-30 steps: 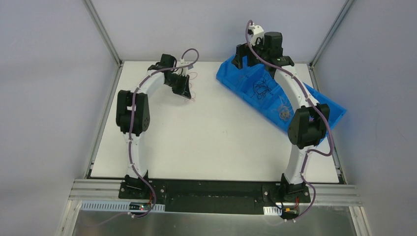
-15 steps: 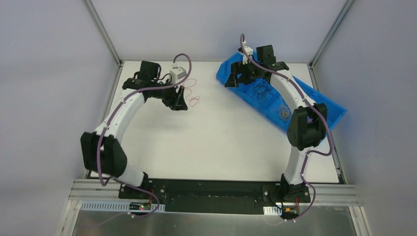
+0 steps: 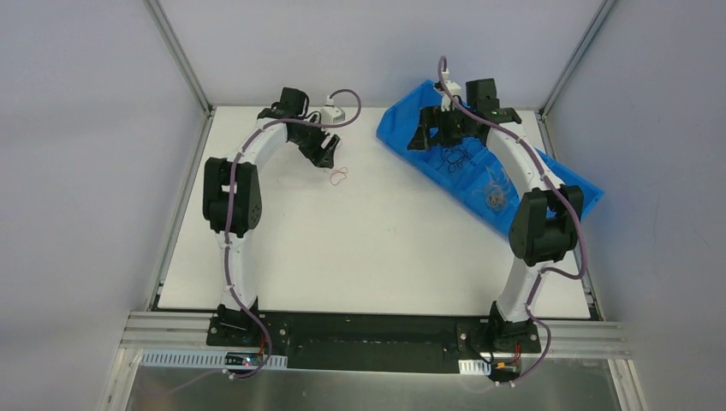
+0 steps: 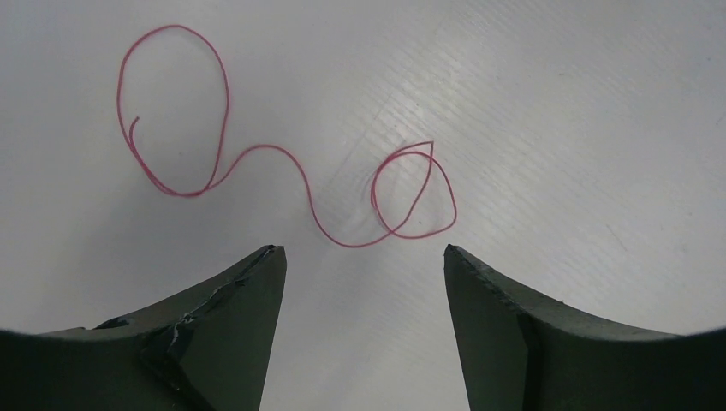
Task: Untangle the cables
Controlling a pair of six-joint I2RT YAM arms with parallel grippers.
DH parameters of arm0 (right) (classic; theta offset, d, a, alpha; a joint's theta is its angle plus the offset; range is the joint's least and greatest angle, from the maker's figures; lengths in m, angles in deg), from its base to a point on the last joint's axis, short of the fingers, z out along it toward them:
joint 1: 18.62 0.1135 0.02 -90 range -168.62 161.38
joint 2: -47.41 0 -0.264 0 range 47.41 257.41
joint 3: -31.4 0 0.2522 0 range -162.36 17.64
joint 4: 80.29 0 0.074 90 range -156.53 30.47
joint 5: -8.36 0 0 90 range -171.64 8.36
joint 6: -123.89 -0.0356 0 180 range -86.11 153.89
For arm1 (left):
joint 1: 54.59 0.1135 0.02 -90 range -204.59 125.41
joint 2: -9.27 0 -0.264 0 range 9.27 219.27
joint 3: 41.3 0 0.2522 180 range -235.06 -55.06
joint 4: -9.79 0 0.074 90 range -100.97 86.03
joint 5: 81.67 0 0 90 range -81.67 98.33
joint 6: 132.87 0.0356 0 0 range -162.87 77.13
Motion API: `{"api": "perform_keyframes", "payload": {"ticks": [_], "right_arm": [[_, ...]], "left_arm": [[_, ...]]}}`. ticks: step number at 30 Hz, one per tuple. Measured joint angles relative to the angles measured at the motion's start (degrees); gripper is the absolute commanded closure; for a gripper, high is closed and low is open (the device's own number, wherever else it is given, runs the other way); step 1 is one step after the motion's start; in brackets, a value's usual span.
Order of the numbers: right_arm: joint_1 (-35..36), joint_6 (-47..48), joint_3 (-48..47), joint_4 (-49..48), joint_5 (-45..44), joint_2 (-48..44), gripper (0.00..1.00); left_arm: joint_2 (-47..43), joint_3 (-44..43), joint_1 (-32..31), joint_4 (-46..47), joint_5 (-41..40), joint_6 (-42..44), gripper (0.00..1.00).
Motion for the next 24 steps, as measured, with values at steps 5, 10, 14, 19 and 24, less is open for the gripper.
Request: {"api": "perform_keyframes", "payload": {"ticks": [5,10,14,19,24], "right_arm": [[-4.61,-0.09,0.61,0.02,-1.49,-1.95,0.01],[-6.62,-0.07,0.81,0.02,-2.62,-3.28,0.01],[-6.62,-0.09,0.81,0.07,-2.6,-3.3,0.03],[-6.62,-1.2,0.83,-0.37,-1.46,-3.28,0.07],[-6.14,-3.89,1.49,-1.9,0.85,-2.91,0.1]], "left_arm": [[5.14,-4.02,-1.77,-1.4,1.05,5.11,0.31],[8.28,-5.46,-3.96,-2.29,1.29,6.93,0.6],[10.14,-6.23,-6.05,-2.99,-2.19,8.35,1.0],[4.87,3.43,-9.79,-2.71,-3.56,10.38,1.0],[-11.58,18.95,-17.46,-5.49,-1.97,8.35,1.0]]}}
